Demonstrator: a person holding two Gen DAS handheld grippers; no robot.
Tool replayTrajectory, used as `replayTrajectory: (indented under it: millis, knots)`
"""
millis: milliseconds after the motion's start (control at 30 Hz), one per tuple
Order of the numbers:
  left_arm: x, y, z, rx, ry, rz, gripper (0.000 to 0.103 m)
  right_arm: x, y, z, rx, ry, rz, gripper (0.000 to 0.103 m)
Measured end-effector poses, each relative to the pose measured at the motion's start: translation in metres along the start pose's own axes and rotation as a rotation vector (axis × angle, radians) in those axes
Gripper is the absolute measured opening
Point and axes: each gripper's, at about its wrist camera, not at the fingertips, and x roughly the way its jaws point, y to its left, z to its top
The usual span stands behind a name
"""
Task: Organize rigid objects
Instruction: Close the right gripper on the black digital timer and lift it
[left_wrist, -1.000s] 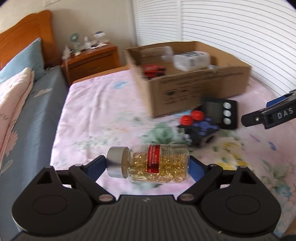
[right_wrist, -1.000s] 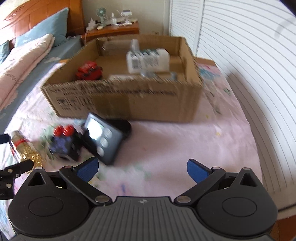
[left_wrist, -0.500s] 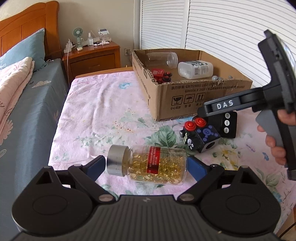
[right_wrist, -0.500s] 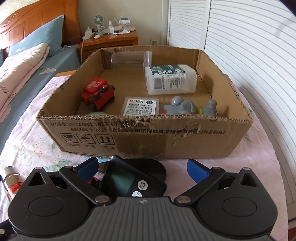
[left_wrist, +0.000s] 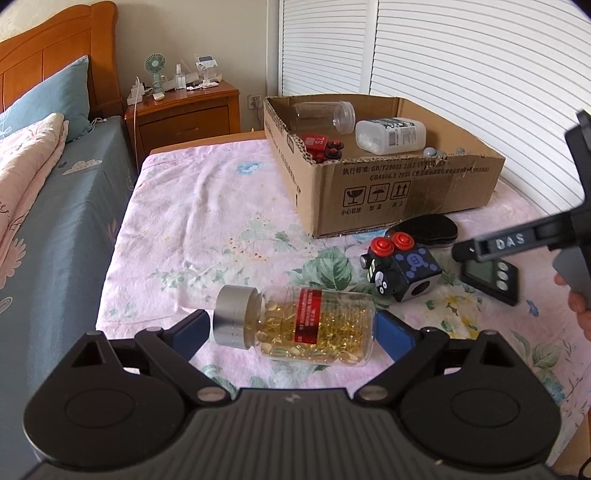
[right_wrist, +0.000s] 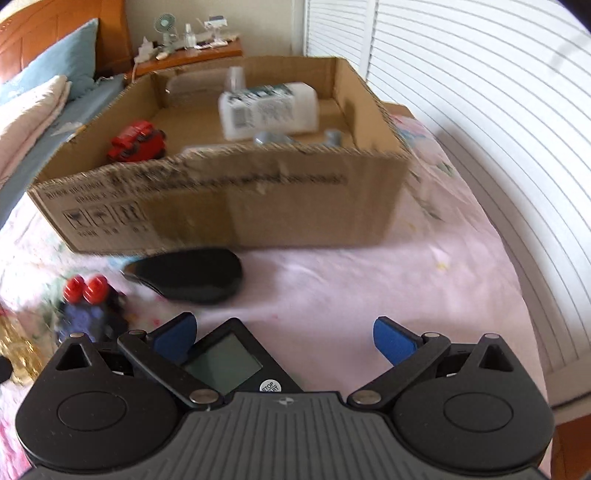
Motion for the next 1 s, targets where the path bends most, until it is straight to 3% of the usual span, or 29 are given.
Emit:
replayTrajectory:
  millis: [200,400,800,1000]
  knots:
    - [0.001,-0.002,0.001,0.006,0.002,0.009,0.095,-0.004,0.003,0.0,0.012,-0.007,0.054,0.103]
    - [0.002,-0.002,0.001,0.009,0.008,0.013,0.095,-0.005,0.018,-0.007,-0.079,-0.019,0.002,0.103]
    - [0.007,-0.003,0.0,0.025,0.019,0.015,0.095,-0.029,-0.027,-0.041,-0.07,-0.018,0.011,0.103]
    - [0.011,-0.006,-0.001,0.031,0.031,0.025,0.095,-0.031,-0.029,-0.046,-0.075,-0.038,0.015,0.103]
